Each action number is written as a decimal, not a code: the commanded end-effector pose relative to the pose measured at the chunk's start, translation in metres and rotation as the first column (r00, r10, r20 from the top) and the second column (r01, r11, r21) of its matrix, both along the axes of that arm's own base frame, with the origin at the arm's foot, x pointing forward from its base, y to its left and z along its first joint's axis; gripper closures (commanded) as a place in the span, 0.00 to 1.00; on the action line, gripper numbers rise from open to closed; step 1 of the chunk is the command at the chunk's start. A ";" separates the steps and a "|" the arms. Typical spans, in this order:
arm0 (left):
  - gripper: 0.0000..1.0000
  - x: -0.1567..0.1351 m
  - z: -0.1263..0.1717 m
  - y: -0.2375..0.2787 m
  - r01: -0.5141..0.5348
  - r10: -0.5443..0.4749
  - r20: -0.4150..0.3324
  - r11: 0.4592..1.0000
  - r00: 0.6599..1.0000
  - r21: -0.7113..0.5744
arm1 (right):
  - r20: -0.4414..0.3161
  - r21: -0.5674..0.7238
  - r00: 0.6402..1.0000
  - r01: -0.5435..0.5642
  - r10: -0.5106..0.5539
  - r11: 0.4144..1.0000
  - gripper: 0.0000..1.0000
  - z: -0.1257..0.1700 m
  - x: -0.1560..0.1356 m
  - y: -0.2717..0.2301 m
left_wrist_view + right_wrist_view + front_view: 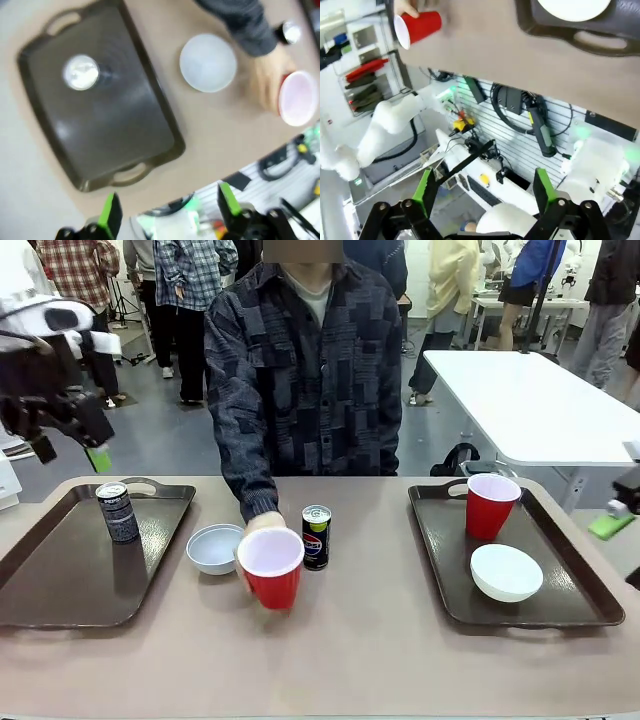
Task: Prepare tableware on both trays.
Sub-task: Pick up a Picnic Bowl from the table and place it on a Handle tray.
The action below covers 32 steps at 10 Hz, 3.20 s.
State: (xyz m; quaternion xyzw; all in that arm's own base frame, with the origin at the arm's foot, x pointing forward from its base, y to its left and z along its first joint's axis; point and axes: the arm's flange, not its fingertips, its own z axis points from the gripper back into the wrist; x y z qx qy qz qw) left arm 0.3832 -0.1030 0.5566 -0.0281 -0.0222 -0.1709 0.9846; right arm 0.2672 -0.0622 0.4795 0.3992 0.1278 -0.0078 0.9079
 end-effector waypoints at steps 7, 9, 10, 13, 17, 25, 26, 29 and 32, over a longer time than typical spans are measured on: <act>0.00 -0.152 0.017 0.039 0.178 -0.174 0.044 0.978 0.984 -0.110 | 0.009 0.019 1.000 -0.001 0.001 1.000 0.00 0.000 -0.005 -0.007; 0.00 -0.151 0.011 0.035 0.171 -0.170 0.017 0.980 0.985 -0.102 | 0.009 0.019 1.000 -0.001 0.001 1.000 0.00 0.000 -0.005 -0.007; 0.00 -0.149 0.008 0.034 0.172 -0.171 0.018 0.979 0.985 -0.108 | 0.009 0.019 1.000 -0.001 0.001 1.000 0.00 0.000 -0.005 -0.007; 0.00 -0.144 0.007 0.039 0.148 -0.146 0.027 0.983 0.989 -0.111 | 0.009 0.019 1.000 -0.001 0.001 1.000 0.00 0.000 -0.005 -0.007; 0.00 -0.117 0.001 0.034 0.100 -0.094 0.053 0.988 0.994 -0.120 | 0.009 0.019 1.000 -0.001 0.001 1.000 0.00 0.000 -0.005 -0.007; 0.00 -0.008 -0.052 -0.044 -0.096 0.095 0.130 0.995 0.987 0.005 | 0.009 0.019 1.000 -0.001 0.001 1.000 0.00 0.000 -0.005 -0.007; 0.00 0.009 -0.065 -0.051 -0.143 0.136 0.161 0.989 0.978 0.032 | 0.009 0.019 1.000 -0.001 0.001 1.000 0.00 0.000 -0.005 -0.007; 0.00 0.022 -0.083 -0.054 -0.157 0.155 0.193 0.988 0.969 -0.008 | 0.009 0.019 1.000 -0.001 0.001 1.000 0.00 0.000 -0.005 -0.007; 0.00 0.018 -0.077 -0.051 -0.124 0.122 0.178 0.992 0.976 -0.002 | 0.009 0.019 1.000 -0.001 0.001 1.000 0.00 0.000 -0.005 -0.007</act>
